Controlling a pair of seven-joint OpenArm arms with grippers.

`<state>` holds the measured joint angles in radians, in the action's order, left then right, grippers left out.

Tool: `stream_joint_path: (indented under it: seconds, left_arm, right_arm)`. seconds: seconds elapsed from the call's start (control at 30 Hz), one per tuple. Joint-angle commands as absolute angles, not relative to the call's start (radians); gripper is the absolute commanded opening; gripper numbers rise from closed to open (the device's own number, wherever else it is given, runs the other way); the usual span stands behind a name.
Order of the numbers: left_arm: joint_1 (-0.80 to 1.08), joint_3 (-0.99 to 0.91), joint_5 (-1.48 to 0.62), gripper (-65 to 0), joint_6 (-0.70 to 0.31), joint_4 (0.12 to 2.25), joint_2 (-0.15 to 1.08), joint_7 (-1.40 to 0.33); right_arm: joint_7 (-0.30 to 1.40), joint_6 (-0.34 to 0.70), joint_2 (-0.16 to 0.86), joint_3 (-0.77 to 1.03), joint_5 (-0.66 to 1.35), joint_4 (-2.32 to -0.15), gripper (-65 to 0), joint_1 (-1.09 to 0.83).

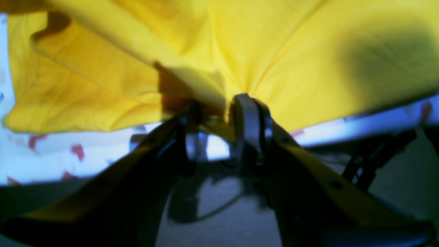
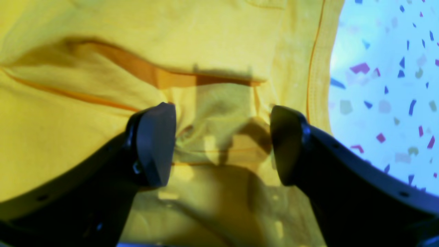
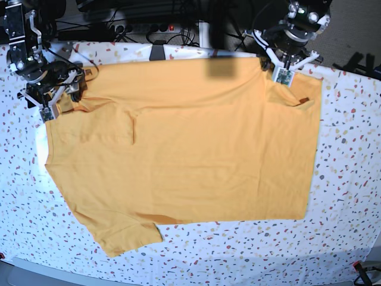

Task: Fold the T-shirt properly
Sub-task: 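Drag the held shirt edge with both grippers toward the robot base, then lower the shirt edge and open both grippers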

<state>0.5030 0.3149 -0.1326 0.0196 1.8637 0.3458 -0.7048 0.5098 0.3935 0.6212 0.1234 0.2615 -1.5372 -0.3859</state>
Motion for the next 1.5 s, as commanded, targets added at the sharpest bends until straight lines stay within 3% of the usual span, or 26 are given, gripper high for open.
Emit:
stream_joint_path:
  seconds: [0.0, 0.83, 1.27, 1.47]
  left_arm:
    - [0.547, 0.329, -0.146, -46.5, 0.013, 1.853, 0.35, -0.867]
    - [0.56, 0.328, 0.037, -46.5, 0.08, 1.9, 0.35, -0.848]
    - [0.56, 0.328, 0.224, -46.5, 0.177, 1.9, 0.35, -0.89]
    - [0.56, 0.328, 0.236, -46.5, 0.177, 1.9, 0.35, -0.879]
  right_arm:
    - [0.618, 0.412, 0.632, 0.118, 0.222, -1.533, -22.5, -0.419]
    - [0.646, 0.411, 0.632, 0.138, 0.226, -1.567, -22.5, -0.519]
    - [0.698, 0.41, 0.649, 0.139, 0.246, -1.655, -22.5, -0.586]
    - [0.688, 0.359, 0.682, 0.141, 0.244, -1.706, -22.5, -0.632]
